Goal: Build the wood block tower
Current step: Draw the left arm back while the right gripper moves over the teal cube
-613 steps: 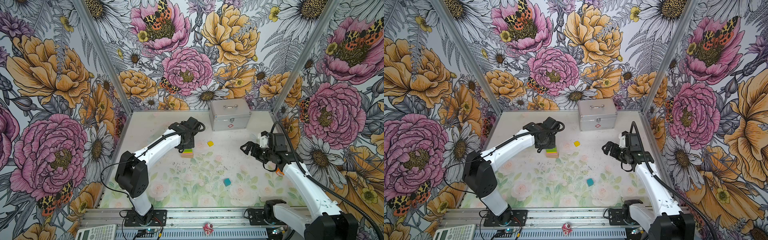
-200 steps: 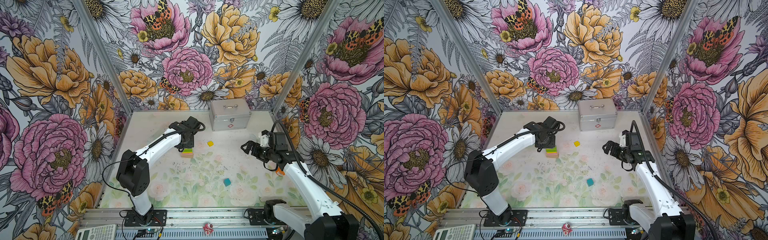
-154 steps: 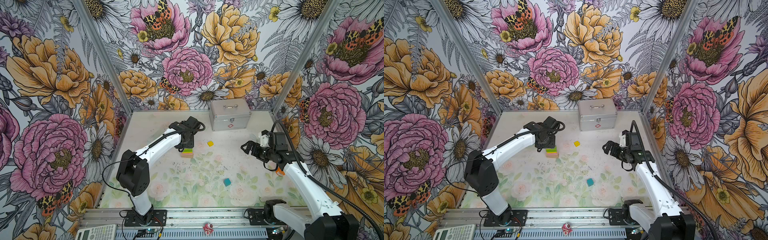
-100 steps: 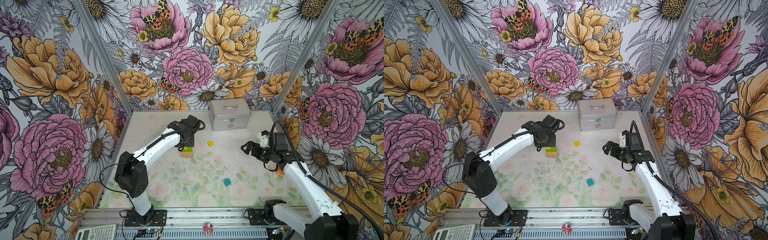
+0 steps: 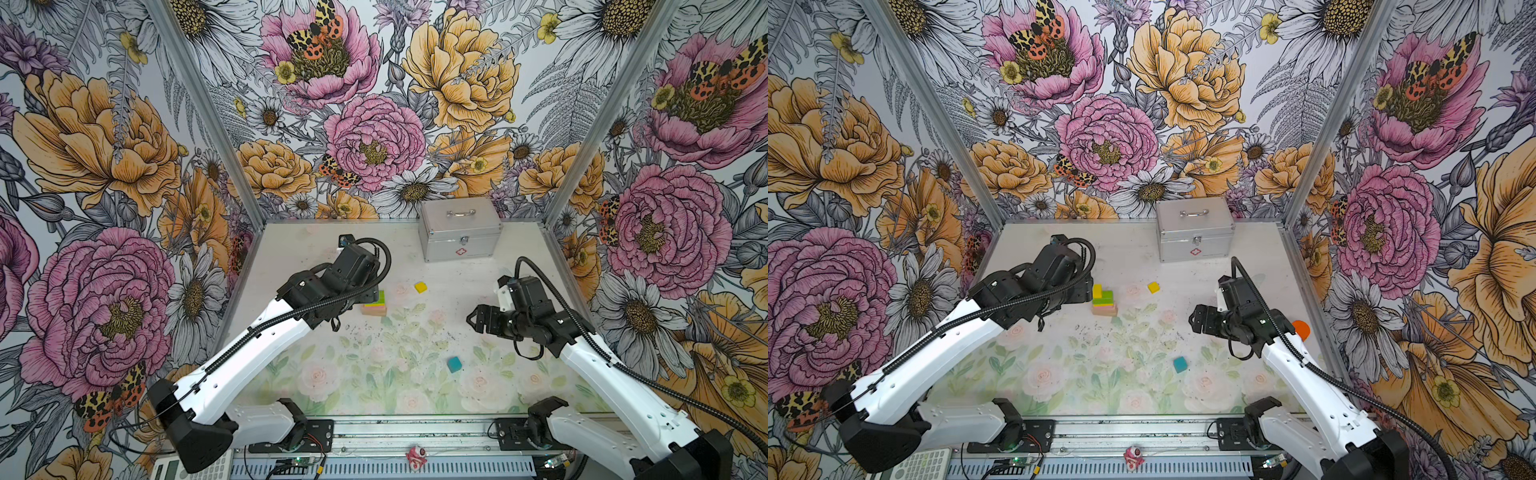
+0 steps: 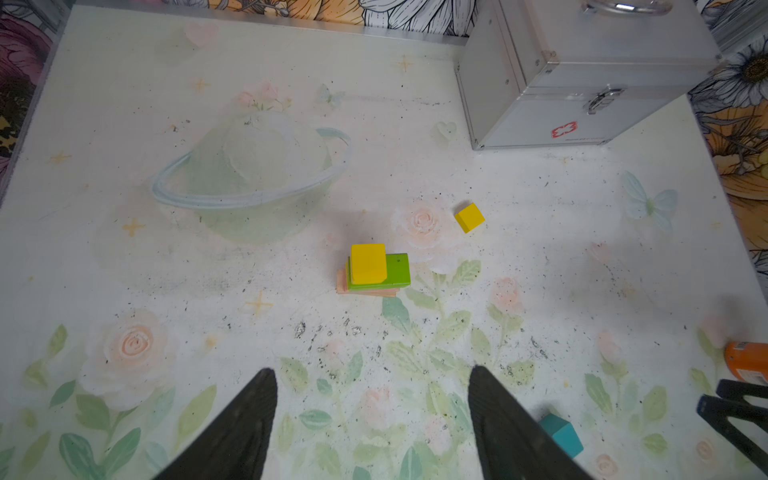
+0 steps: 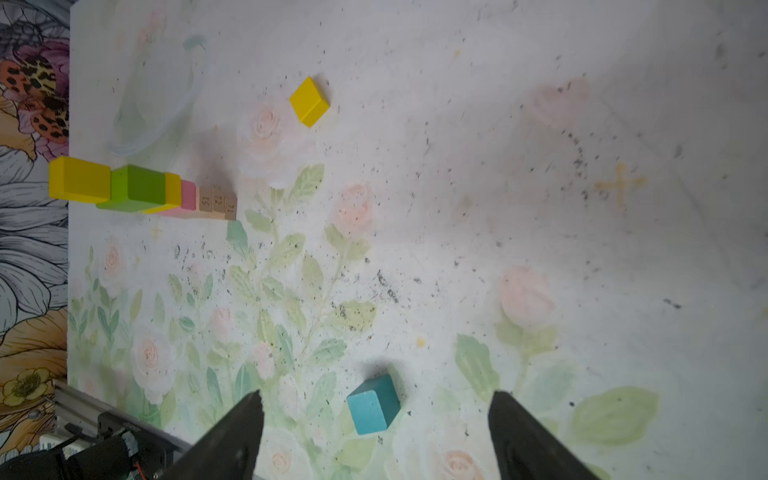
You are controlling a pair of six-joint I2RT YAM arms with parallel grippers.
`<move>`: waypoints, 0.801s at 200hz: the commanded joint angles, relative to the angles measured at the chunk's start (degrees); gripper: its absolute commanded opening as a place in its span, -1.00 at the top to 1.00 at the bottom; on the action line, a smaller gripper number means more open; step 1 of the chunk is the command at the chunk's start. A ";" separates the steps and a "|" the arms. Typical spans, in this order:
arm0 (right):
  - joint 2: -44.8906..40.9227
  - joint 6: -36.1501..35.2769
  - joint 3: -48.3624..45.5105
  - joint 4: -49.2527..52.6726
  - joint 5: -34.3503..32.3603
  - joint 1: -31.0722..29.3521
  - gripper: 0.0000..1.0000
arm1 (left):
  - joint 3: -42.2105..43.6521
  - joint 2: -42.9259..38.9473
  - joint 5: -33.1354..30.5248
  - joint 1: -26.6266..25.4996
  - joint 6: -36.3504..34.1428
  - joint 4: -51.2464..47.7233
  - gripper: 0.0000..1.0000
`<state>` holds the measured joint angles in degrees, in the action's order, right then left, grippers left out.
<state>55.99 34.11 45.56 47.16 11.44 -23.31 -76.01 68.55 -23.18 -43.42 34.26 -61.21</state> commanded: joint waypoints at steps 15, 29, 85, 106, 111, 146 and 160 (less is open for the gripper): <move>1.38 4.88 -3.50 2.59 -8.48 -9.17 -0.44 | 8.43 -6.95 -1.72 -1.04 3.31 0.41 -0.52; 3.35 5.85 -4.09 2.76 -10.66 -12.51 -0.37 | 11.33 -9.66 -0.86 -1.14 3.27 2.03 -0.55; 7.94 10.15 -1.58 5.58 -16.42 -21.78 -0.57 | 16.44 -15.81 0.57 -1.96 2.31 4.70 -0.66; 9.46 9.90 1.80 11.70 -22.00 -25.21 -0.71 | 17.15 -17.35 0.81 -1.91 1.91 4.94 -0.67; 10.16 9.19 2.85 13.49 -23.13 -25.84 -0.74 | 17.28 -17.68 0.85 -1.94 1.86 5.11 -0.67; 14.40 6.00 5.88 17.83 -22.89 -27.85 -0.63 | 19.26 -19.90 1.03 -1.89 1.47 6.69 -0.68; 17.06 6.22 6.29 18.97 -23.30 -28.52 -0.67 | 19.76 -20.38 1.17 -1.84 1.25 6.81 -0.69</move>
<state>69.63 41.30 50.54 61.60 -9.34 -50.78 -57.43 49.32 -22.94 -45.10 36.53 -56.38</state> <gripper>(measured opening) 0.825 0.843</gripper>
